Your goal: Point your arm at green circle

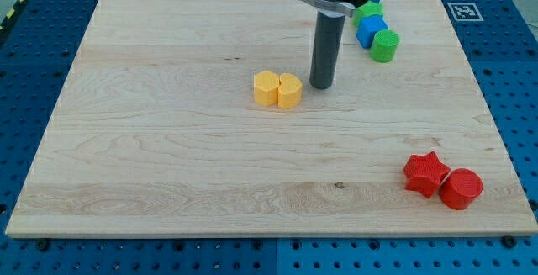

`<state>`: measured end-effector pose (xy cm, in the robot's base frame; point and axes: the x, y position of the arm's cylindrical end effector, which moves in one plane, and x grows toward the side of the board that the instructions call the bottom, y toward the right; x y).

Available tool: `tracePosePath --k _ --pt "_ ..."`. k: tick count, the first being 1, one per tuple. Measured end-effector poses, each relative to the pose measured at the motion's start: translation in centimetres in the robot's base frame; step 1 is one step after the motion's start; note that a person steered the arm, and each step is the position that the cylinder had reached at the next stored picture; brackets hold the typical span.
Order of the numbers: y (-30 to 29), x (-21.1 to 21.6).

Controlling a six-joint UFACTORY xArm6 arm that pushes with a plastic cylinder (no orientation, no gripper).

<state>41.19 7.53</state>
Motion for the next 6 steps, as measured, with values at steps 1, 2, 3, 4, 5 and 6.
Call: tracePosePath --k 1,2,3,4,5,6 --pt "0.1 0.0" --pt "1.2 0.0" --pt "6.6 0.1" --pt "7.6 0.3" --pt "7.8 0.3" --pt "12.4 0.4"
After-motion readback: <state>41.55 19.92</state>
